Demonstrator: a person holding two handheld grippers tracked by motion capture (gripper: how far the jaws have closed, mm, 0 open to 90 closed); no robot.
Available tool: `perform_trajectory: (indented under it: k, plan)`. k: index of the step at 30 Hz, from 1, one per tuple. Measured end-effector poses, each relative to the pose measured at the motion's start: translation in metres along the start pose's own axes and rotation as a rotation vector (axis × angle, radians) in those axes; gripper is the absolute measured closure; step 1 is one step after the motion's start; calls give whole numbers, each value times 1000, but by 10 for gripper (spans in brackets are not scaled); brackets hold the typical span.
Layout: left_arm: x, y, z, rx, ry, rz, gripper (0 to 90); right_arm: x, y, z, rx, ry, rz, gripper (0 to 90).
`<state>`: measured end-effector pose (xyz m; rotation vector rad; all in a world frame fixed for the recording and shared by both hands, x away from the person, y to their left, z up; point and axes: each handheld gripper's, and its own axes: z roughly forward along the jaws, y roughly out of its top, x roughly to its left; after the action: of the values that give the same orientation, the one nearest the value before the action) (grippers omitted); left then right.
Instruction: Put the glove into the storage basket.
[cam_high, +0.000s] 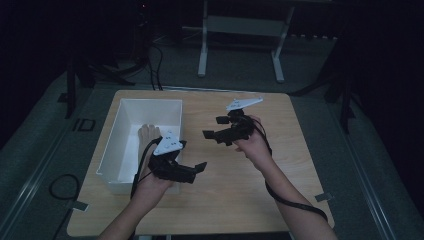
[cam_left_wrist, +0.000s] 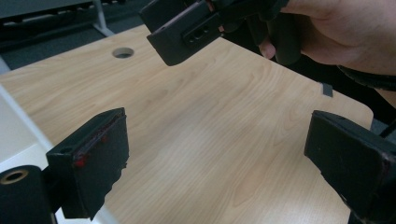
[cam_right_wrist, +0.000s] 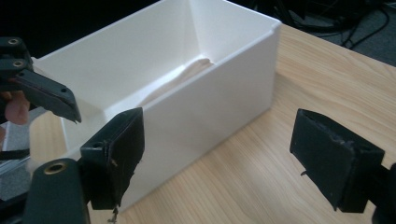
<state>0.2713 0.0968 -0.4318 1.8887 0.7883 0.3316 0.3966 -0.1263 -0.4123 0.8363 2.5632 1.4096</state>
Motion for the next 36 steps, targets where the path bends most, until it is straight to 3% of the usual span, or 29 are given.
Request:
perform_trajectory:
  k: [16, 31, 36]
  plan:
    - [-28, -3, 47, 42, -99, 22, 71, -24, -57, -22, 19, -46, 28, 177]
    - [-46, -27, 85, 95, -169, 39, 71, -38, -118, -16, 66, -55, 27, 165]
    - [-50, -37, 95, 108, -187, 31, 71, -41, -136, -21, 56, -54, 25, 159]
